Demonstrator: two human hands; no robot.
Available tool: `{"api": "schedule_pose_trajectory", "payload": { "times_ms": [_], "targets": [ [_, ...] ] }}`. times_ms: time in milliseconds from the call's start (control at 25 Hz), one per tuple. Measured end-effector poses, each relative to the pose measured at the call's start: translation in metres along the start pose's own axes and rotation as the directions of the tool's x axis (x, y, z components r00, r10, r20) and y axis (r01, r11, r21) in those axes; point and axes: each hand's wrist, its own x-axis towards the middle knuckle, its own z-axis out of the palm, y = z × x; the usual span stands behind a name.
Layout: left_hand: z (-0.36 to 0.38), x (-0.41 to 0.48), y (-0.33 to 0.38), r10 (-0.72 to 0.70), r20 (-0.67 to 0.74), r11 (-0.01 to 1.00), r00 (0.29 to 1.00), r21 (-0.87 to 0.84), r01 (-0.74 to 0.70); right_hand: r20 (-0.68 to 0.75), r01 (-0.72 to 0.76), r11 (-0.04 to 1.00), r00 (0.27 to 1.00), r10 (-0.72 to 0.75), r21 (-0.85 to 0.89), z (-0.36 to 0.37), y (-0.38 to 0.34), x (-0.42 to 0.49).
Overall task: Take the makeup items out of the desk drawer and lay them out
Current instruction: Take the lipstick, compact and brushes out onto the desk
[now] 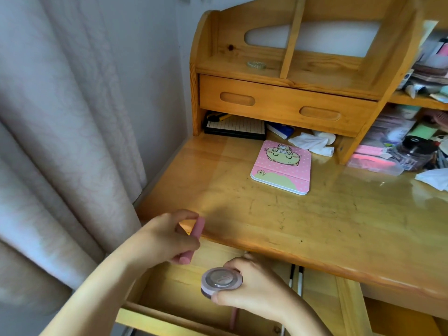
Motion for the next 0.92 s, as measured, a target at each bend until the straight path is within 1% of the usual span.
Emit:
{"api": "schedule_pose_trajectory", "payload": {
  "times_ms": [80,200,320,440,520,640,760,920],
  "targets": [
    [0.001,0.009,0.004,0.064,-0.071,0.998,0.995,0.016,-0.063,-0.005,0.027,0.998,1.000,-0.027,0.052,-0.012,-0.009,-0.007],
    [0.006,0.026,0.003,0.105,-0.159,0.993,0.982,0.068,-0.095,-0.058,0.070,0.995,0.996,-0.066,0.071,-0.031,-0.022,-0.012],
    [0.009,0.042,0.002,0.148,-0.240,0.982,0.959,0.148,-0.114,-0.208,0.095,0.995,0.974,-0.091,0.010,-0.043,-0.026,-0.008],
    [0.014,0.053,0.004,0.201,-0.311,0.962,0.929,0.240,-0.128,-0.382,0.091,0.995,0.919,-0.099,-0.039,-0.046,-0.019,0.006],
    [0.018,0.060,0.006,0.220,-0.349,0.961,0.911,0.241,-0.139,-0.455,0.069,0.997,0.887,-0.082,-0.046,-0.044,-0.011,0.020],
    [0.024,0.070,0.005,0.234,-0.361,0.960,0.903,0.234,-0.155,-0.544,0.001,0.998,0.838,-0.039,-0.070,-0.042,0.004,0.039],
    [0.027,0.078,0.000,0.247,-0.389,0.957,0.887,0.243,-0.160,-0.581,-0.082,0.983,0.813,-0.029,-0.163,-0.039,0.016,0.053],
    [0.029,0.087,-0.003,0.282,-0.430,0.944,0.858,0.282,-0.169,-0.629,-0.100,0.968,0.774,-0.069,-0.230,-0.037,0.020,0.066]
  ]
}}
